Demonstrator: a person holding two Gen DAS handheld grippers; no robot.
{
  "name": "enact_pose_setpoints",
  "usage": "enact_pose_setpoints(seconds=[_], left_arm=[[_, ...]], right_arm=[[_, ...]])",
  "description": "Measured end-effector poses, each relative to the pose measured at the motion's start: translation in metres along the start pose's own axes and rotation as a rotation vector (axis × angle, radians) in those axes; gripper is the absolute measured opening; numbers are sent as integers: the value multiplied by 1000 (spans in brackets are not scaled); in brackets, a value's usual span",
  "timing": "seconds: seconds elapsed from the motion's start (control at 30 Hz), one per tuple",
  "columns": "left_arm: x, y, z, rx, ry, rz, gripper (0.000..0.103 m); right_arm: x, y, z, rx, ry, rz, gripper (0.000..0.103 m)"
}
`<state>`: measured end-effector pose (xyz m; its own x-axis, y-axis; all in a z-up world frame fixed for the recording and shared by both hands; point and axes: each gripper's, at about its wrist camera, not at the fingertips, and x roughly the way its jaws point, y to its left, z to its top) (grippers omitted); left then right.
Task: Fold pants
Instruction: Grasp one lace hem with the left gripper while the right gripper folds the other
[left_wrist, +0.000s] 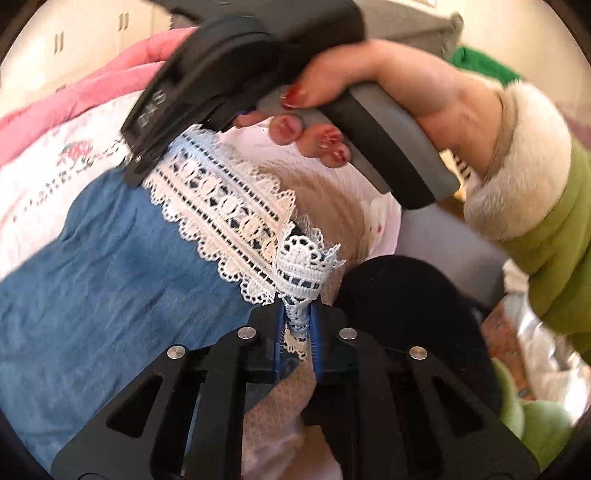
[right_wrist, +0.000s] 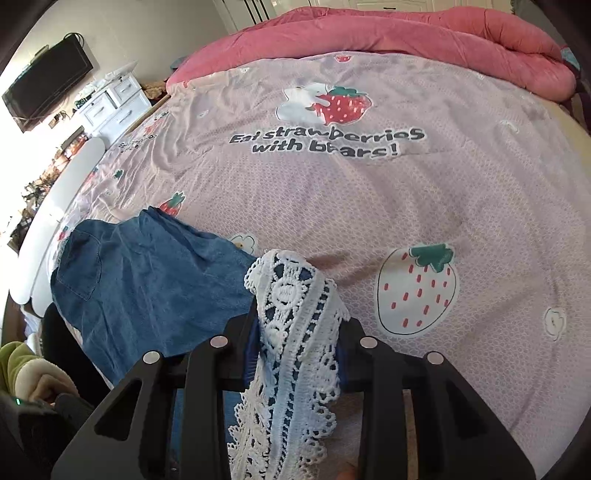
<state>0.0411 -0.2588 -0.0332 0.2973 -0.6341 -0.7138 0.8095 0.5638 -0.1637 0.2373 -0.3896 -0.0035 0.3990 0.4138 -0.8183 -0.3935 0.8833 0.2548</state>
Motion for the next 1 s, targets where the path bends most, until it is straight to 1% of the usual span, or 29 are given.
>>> enact_pose_setpoints(seconds=[0.17,0.33,0.43,0.53,0.6,0.73,0.83,0.87,1.0], left_arm=[[-17,22,-9,-60,-35,-23,5],[-44,47,-24,-144,-75,-42,5],[-58,56,-39,-171,-89,-27,5],[-65,59,-49,-222,-99,-28,5],[-74,68,-60,-257,-112,-23,5],[-87,76,-74,-302,-130,-12,5],[-103,93,-87,-361,-144,-17,5],[-108,99,-90,-375,-147,-12,5],[-117,110,-106,-424,-153,3,5]], right_arm=[[-4,15,10,0,-8,-5,30],[-2,47,24,-52,-5,-7,30],[6,69,34,-82,7,-8,30],[17,90,42,-109,22,-13,30],[28,107,49,-126,39,-11,30],[48,139,60,-166,71,-21,29],[63,160,67,-198,100,-39,29],[70,168,69,-208,111,-60,29],[92,191,72,-231,152,-94,29]])
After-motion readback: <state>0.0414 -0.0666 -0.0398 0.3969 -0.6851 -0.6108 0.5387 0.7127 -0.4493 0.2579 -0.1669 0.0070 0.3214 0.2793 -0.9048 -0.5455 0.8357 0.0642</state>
